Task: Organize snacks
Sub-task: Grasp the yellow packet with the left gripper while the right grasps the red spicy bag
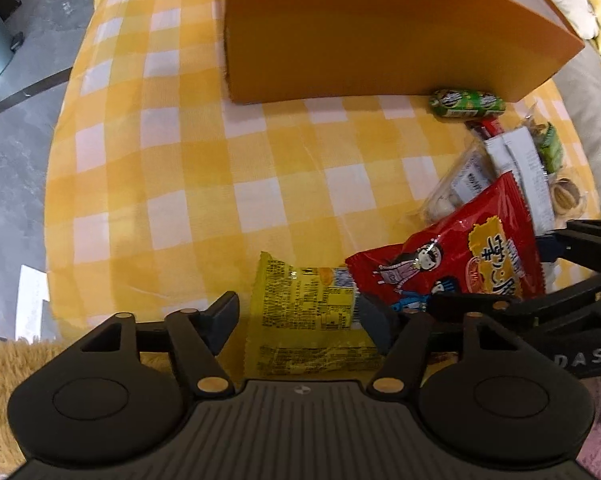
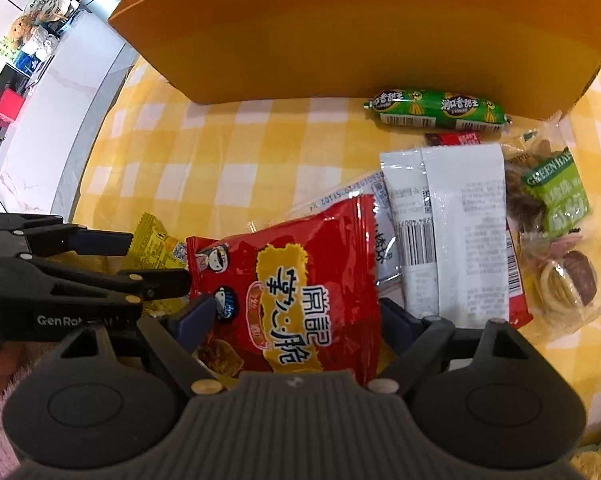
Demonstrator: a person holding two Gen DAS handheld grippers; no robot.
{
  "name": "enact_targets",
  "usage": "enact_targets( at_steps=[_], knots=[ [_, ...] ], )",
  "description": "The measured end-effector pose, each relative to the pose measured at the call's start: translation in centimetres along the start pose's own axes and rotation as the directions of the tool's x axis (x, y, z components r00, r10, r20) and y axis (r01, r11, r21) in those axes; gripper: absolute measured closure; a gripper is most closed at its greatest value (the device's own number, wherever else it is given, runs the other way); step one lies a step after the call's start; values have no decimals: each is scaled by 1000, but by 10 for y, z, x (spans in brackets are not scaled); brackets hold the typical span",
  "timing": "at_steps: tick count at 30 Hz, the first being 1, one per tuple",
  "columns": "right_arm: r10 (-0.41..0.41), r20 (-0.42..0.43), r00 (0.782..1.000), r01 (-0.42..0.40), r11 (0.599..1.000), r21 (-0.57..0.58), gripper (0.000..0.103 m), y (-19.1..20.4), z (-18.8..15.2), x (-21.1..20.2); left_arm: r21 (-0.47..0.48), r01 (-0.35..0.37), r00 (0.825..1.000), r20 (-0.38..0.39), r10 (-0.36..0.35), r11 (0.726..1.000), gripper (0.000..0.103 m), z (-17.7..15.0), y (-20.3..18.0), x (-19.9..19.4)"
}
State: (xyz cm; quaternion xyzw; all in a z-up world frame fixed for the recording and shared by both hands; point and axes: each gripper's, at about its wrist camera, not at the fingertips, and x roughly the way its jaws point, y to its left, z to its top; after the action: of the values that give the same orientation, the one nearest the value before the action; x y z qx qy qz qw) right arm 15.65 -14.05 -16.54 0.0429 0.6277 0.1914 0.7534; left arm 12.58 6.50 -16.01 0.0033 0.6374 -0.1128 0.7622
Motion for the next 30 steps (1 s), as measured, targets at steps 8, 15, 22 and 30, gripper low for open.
enact_targets(
  at_steps=[8, 15, 22, 30],
  knots=[
    [48, 16, 999, -49, 998, 41, 59, -5, -4, -20, -13, -6, 1000, 21, 6, 1000, 74, -3, -2, -16],
    [86, 73, 994, -89, 995, 36, 73, -3, -10, -48, -81, 114, 991, 84, -108, 990, 89, -8, 5, -46],
    [-29, 147, 989, 37, 998, -56, 85, 2, -21, -76, -33, 185, 974, 137, -179, 982, 94, -11, -28, -62],
    [61, 135, 989, -62, 998, 5, 85, -17, -30, -79, 46, 21, 995, 93, -25, 999, 84, -8, -64, -40]
  ],
)
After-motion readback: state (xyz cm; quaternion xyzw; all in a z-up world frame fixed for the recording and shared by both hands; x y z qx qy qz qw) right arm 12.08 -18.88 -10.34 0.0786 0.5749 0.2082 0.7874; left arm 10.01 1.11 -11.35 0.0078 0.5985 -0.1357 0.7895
